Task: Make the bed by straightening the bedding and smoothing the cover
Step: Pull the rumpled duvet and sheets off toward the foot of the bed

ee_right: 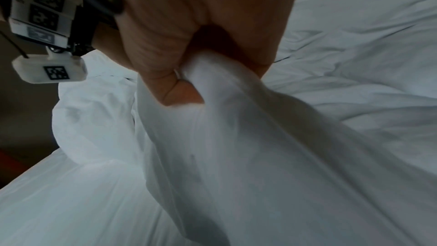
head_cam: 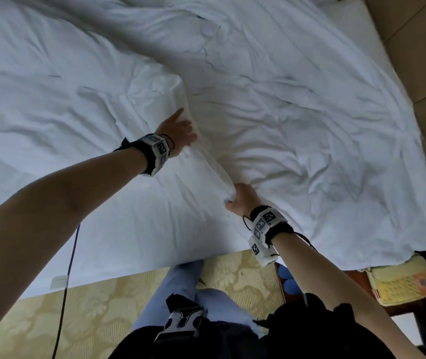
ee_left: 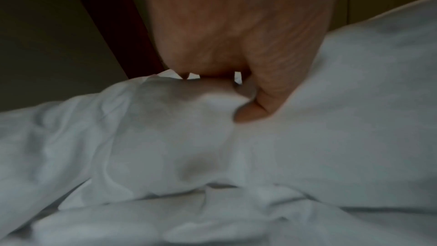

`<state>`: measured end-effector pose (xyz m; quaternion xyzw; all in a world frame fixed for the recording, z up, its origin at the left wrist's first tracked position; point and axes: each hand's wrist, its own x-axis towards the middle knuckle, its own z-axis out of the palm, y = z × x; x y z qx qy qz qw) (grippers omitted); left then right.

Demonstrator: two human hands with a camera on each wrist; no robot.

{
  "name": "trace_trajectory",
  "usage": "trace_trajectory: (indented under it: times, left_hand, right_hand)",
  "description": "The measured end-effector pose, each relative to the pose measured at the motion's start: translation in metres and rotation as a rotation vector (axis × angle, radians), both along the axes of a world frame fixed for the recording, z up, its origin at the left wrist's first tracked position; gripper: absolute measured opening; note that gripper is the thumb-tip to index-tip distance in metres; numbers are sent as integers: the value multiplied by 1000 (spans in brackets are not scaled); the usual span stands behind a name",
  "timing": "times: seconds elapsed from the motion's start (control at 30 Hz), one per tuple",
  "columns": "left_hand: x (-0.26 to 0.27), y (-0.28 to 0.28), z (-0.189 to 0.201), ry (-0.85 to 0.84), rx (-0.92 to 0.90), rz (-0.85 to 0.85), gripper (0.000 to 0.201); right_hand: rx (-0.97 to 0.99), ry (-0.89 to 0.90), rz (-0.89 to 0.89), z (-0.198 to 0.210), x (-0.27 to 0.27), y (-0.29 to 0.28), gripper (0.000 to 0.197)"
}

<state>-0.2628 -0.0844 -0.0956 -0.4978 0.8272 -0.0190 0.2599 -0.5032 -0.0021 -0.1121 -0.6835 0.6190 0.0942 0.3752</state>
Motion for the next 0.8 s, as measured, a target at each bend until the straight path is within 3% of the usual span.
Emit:
trace_trajectory:
  times: [0.1, 0.27, 0.57, 0.8]
  left_hand:
    - [10, 26, 4, 44, -44, 65, 28]
    - [22, 102, 13, -33, 60, 215, 27]
    - [36, 287, 24, 0, 118, 362, 29]
    - [23, 382, 3, -3, 344, 448, 33]
  right_hand:
    - [-20, -18, -2, 6, 4, 13, 31]
    - [32, -35, 91, -5, 18, 60, 33]
    - [14, 20, 278, -21, 27, 186, 35]
    - [55, 132, 396, -42, 21, 252, 41]
